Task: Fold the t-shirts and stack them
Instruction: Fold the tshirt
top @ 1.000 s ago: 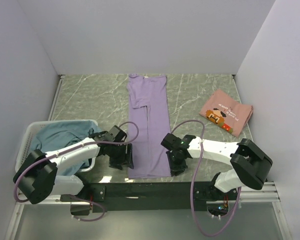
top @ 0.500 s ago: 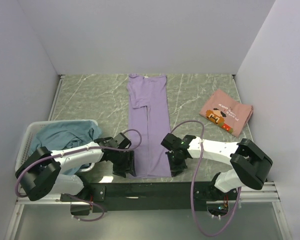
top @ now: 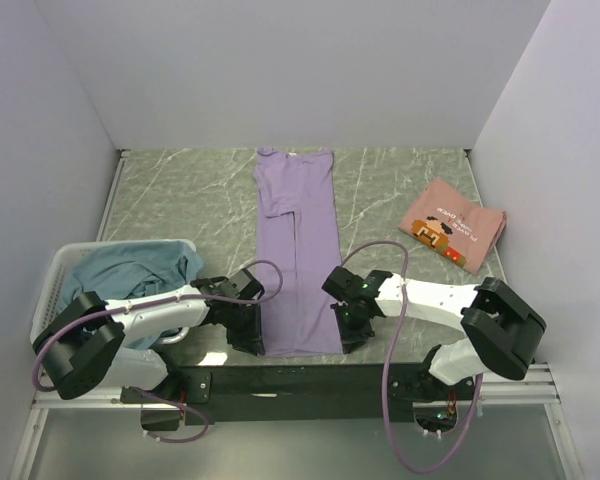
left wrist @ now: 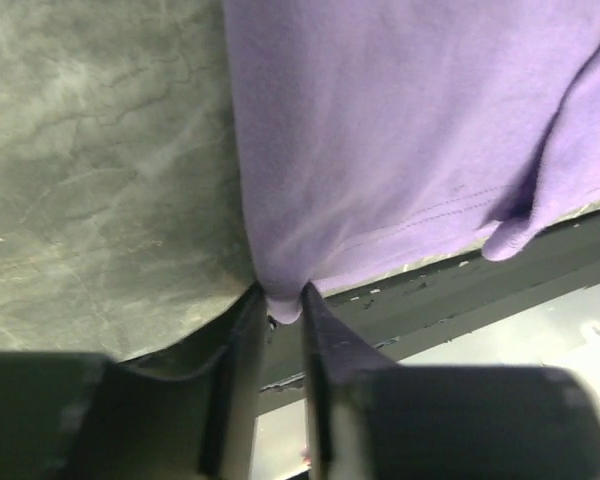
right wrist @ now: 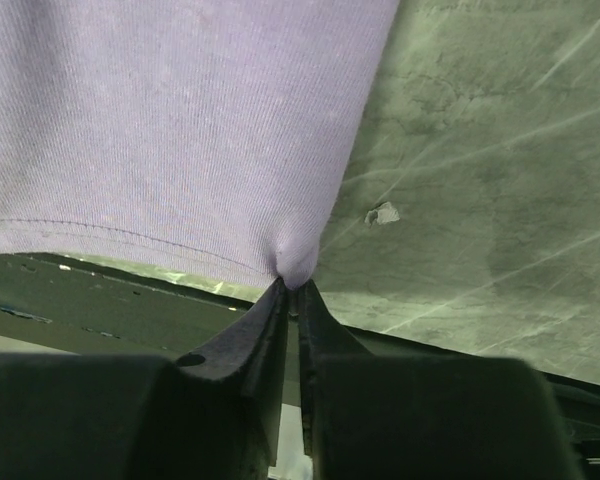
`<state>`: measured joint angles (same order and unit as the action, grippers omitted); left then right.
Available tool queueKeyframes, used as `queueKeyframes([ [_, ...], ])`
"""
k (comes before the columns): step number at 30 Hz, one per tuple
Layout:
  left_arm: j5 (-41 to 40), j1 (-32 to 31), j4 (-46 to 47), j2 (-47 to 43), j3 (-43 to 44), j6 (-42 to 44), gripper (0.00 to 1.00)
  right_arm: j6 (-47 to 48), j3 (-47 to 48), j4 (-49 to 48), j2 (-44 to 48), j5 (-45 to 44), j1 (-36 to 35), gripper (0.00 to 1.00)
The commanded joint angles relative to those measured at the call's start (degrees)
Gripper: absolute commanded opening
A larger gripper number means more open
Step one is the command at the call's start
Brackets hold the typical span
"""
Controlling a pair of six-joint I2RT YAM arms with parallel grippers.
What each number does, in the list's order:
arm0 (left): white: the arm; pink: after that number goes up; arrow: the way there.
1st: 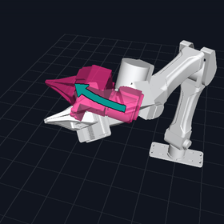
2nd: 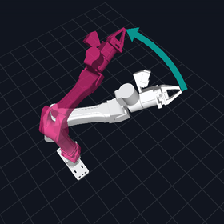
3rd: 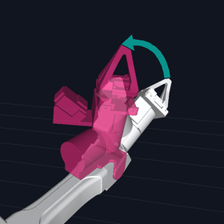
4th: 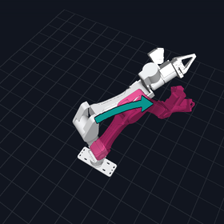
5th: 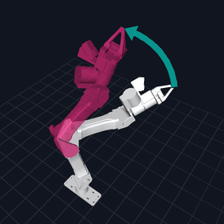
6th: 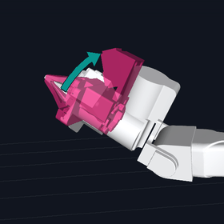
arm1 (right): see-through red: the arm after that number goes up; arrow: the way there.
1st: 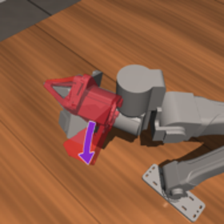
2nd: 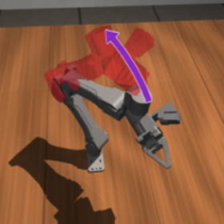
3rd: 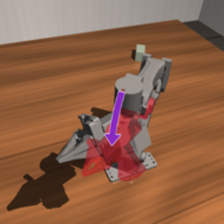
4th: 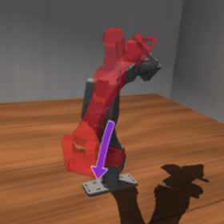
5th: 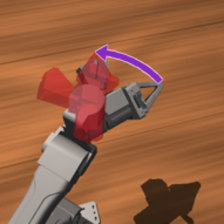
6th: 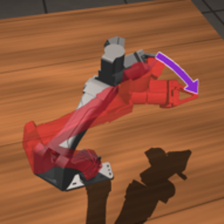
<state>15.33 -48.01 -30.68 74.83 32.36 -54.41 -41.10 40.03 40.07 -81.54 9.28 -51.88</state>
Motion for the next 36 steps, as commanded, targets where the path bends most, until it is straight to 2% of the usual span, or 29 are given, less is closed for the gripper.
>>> queueKeyframes([
  [1,-2.2,-0.3,0.7,0.1,-1.1,-0.8,0.24,0.8,-1.8,1.3,1.1,-0.8,-0.2,0.10],
  [3,-2.0,-0.3,1.1,0.1,-1.2,-0.9,0.16,0.8,-2.1,1.5,1.1,-0.9,-0.2,0.00],
  [8,-1.8,-0.5,1.9,0.4,-1.9,-1.2,0.00,0.8,-2.4,1.4,1.2,-0.8,-0.2,0.00],
  [21,-7.7,-0.9,-7.1,-9.2,3.9,-3.7,0.00,0.1,2.3,8.1,6.0,-1.8,-0.2,0.00],
  [28,-6.5,-0.9,-8.0,-7.9,6.7,-2.5,0.00,-0.1,7.7,12.1,6.0,-4.5,-0.2,0.00],
  [36,-10.4,-0.8,-11.6,-6.6,13.1,-0.7,0.00,-0.4,14.1,16.5,6.7,-9.2,2.5,0.00],
])
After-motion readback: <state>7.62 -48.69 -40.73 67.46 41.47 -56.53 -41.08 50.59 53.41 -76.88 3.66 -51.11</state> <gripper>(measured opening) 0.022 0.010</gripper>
